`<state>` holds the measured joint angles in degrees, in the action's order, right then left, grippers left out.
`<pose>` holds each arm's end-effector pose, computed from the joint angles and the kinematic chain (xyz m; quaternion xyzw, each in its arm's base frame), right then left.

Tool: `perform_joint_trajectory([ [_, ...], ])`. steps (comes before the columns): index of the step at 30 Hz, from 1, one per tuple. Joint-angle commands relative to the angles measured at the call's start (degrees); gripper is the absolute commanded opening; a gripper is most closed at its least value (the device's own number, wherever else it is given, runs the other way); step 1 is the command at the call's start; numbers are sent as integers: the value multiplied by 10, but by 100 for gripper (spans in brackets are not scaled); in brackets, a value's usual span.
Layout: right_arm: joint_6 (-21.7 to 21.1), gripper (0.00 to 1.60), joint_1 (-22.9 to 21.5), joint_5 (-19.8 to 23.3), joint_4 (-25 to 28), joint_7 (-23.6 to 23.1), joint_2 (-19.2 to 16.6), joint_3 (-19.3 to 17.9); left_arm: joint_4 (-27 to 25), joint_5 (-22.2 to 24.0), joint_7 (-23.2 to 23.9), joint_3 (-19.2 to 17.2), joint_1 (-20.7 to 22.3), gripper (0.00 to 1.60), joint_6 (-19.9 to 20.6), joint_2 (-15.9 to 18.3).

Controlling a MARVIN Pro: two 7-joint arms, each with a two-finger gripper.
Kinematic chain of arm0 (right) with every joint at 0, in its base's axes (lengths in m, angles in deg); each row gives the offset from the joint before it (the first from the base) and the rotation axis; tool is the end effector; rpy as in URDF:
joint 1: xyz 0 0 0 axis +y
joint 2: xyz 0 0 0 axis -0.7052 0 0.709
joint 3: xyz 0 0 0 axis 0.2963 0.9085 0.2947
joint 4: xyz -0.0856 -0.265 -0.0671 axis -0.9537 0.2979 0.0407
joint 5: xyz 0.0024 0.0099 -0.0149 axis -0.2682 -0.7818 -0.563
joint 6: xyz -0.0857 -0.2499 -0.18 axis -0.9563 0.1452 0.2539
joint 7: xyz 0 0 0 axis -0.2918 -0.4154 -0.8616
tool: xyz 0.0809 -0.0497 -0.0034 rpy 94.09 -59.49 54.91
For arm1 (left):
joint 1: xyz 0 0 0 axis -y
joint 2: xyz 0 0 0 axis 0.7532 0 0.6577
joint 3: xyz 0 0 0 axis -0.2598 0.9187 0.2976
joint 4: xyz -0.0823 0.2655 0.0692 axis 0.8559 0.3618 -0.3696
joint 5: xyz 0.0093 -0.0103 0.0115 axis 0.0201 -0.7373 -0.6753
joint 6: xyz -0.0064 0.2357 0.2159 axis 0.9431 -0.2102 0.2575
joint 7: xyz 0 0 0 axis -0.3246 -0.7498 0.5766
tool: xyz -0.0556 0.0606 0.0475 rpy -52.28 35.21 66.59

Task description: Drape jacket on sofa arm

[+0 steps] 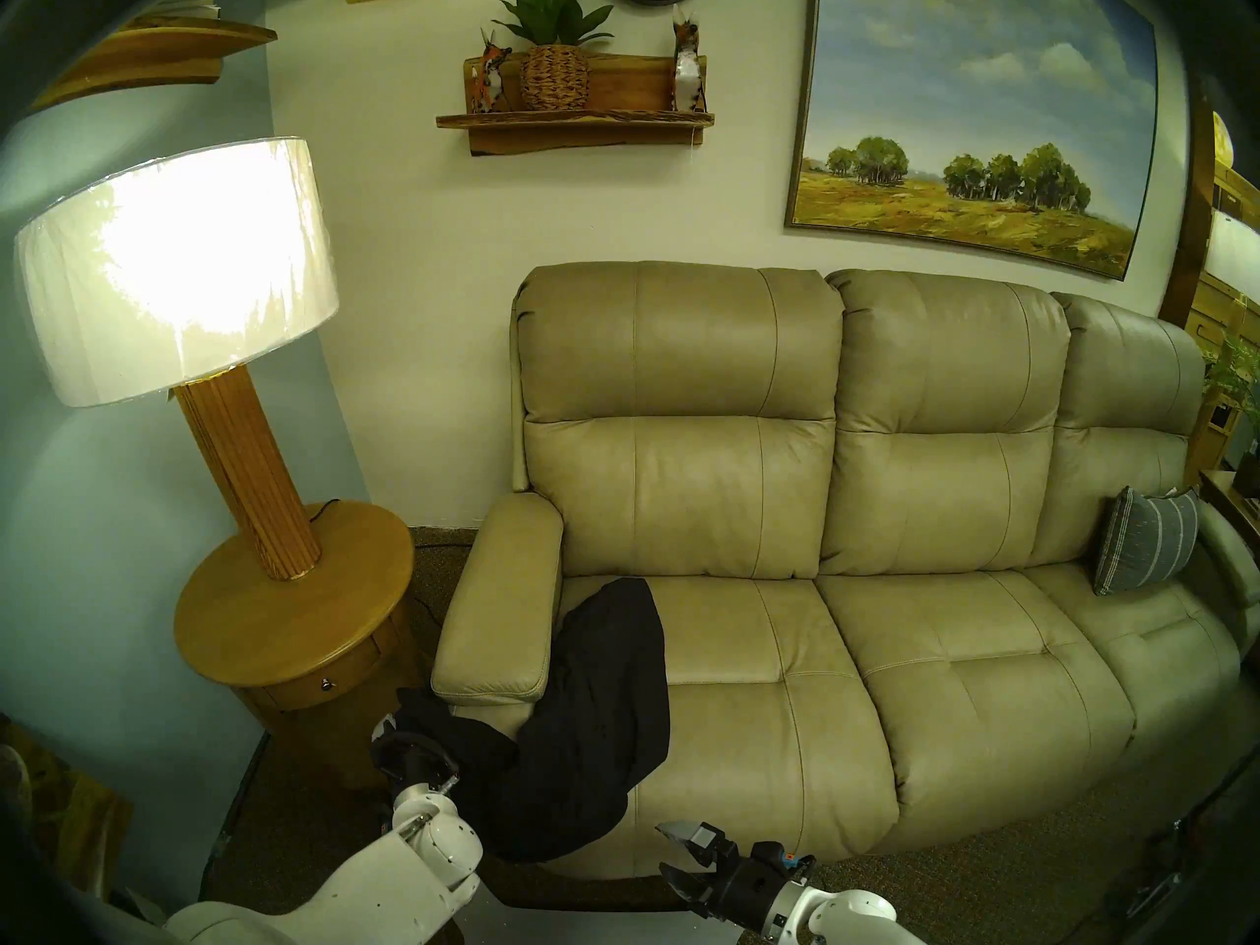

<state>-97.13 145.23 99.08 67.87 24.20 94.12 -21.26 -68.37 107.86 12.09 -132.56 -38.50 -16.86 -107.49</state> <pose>0.1904 -0.0094 -0.5707 -0.7435 0.3355 -0.1110 0.5678 0.2975 0.0122 -0.5684 0.2321 0.7811 0.4092 0.4106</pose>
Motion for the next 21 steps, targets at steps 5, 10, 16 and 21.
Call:
perform_joint_trajectory([
  [5, 21, 160, -43, -18, -40, 38, 72, 27, -70, -25, 48, 50, -61, 0, -17, -9],
  [10, 27, 160, -49, -25, -52, 41, 89, 36, -113, -37, 52, 73, -59, 0, -23, -3],
  [16, 28, 160, -47, -29, -57, 39, 84, 35, -127, -55, 32, 90, 4, 0, -61, -31],
  [21, 28, 160, -38, -34, -62, 38, 75, 36, -173, -60, 2, 62, 24, 0, -86, -47],
])
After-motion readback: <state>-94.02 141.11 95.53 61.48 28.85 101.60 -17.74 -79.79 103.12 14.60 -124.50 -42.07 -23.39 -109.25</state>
